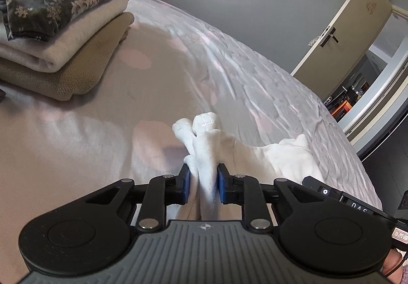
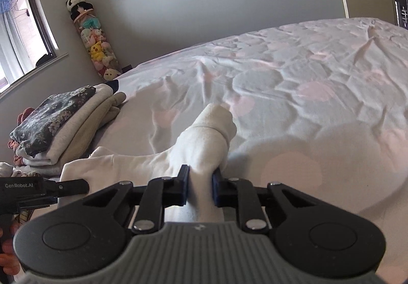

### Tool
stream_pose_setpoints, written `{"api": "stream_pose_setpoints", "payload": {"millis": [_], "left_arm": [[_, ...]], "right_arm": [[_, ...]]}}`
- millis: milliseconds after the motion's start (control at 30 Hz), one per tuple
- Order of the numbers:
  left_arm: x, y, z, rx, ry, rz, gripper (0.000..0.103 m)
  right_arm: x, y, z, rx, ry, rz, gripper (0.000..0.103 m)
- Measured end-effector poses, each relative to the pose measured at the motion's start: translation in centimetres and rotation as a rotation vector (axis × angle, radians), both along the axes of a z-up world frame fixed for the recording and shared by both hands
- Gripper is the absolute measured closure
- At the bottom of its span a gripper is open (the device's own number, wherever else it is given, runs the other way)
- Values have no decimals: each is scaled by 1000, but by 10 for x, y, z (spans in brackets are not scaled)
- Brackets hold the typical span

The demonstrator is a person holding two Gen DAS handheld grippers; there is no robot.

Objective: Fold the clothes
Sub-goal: 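Lift the folded shirt with both tools and carry it onto the clothes stack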

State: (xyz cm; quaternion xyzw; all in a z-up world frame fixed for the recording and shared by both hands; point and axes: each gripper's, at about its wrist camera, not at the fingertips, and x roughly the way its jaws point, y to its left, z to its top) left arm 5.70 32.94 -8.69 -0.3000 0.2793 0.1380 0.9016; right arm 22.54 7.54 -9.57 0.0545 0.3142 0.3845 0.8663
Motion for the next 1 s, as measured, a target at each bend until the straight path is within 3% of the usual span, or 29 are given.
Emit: {"api": "stream_pose_setpoints", "payload": {"millis": [233,467,700,1000], "left_arm": [[-41,-17,44,87,-69,65,84],[-89,-16,90,165,-158,203,85],[-137,3,138,253,-228,357,85],[-189,39,177,287,-269,497,85]], "right_arm": [[-26,8,32,30,-80,52,83],[-46,37,71,88,-124,146,84],[-70,97,119,174,-190,286,84],[-103,181,164,239,-216,444,84]]}}
